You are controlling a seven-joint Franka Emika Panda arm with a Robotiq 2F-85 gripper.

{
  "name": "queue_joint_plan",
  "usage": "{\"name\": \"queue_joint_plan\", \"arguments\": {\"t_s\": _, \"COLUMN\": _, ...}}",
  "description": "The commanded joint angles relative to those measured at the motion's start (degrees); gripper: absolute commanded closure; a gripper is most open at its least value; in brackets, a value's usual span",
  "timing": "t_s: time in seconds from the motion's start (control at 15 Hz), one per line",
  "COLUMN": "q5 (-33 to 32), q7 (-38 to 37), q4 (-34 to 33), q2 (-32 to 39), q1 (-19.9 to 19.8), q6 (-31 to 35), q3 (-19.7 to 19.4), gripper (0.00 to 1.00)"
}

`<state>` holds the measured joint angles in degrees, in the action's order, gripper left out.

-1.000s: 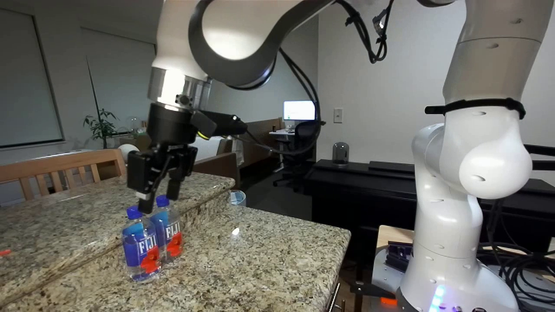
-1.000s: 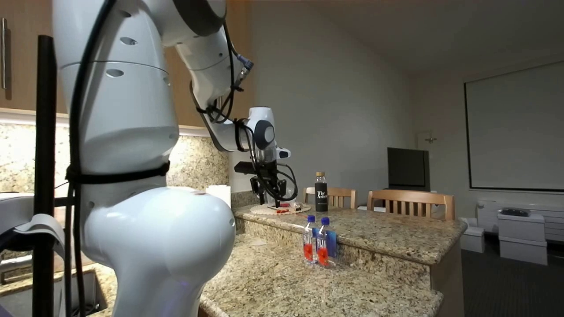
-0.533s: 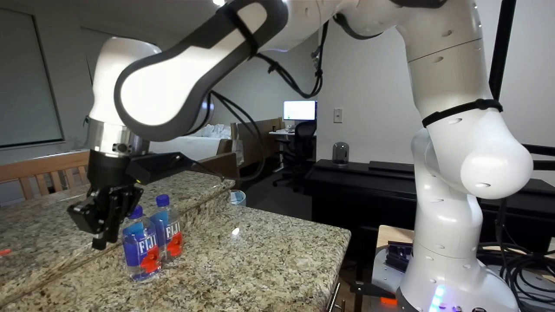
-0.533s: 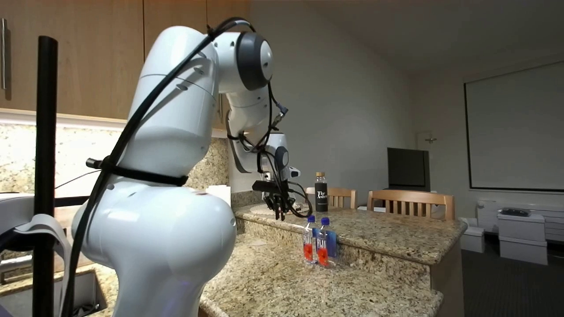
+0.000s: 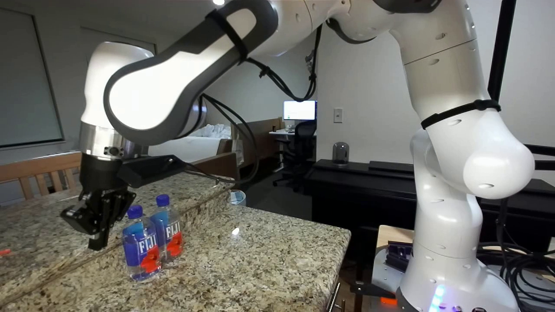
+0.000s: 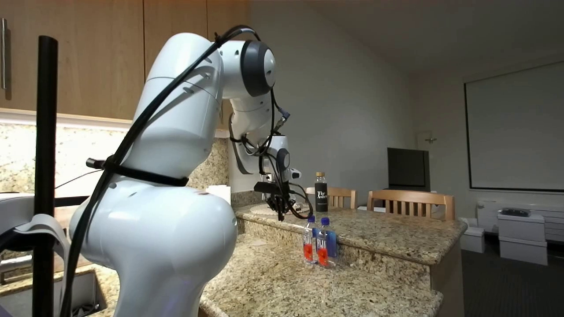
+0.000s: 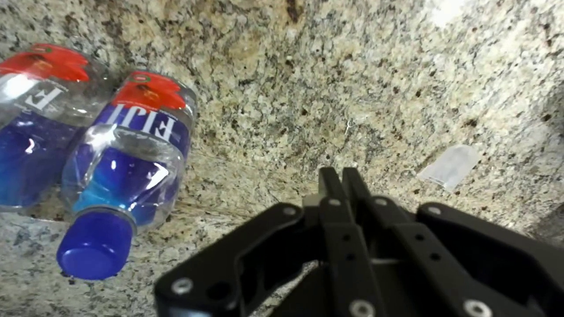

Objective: Move the bottles to the right

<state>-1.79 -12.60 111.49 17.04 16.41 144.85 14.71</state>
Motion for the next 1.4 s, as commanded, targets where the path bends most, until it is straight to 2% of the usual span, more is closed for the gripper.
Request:
{"name": "queue_joint_plan", "arguments": {"t_s": 0.0, "q5": -0.1, "q7": -1.0, "q4": -4.5, "q2": 2.3, "q1": 1.5, "q6": -3.6, "q3": -1.4, "gripper": 0.91}}
{"name": "queue_joint_plan", "arguments": {"t_s": 0.67, "q5": -0.4, "q7": -5.1, "q4": -23.1, "q2": 13.4, "q1": 4.3, "q6": -20.8, "q3": -4.8, "gripper": 0.92}}
{"name": "queue_joint_plan", "arguments": {"t_s": 0.93, "q5": -1.0, "q7": -8.0, "q4": -30.5, "q2": 17.1, "q1": 6.4, "q6": -30.0, "q3": -6.4, "gripper": 0.91}}
{"name": "queue_joint_plan", "arguments": {"t_s": 1.33, "q5": 0.0, "q7": -9.1, "q4": -35.1, "q2": 20.4, "q1": 6.7, "q6": -38.8, "q3": -7.1, "gripper": 0.91}}
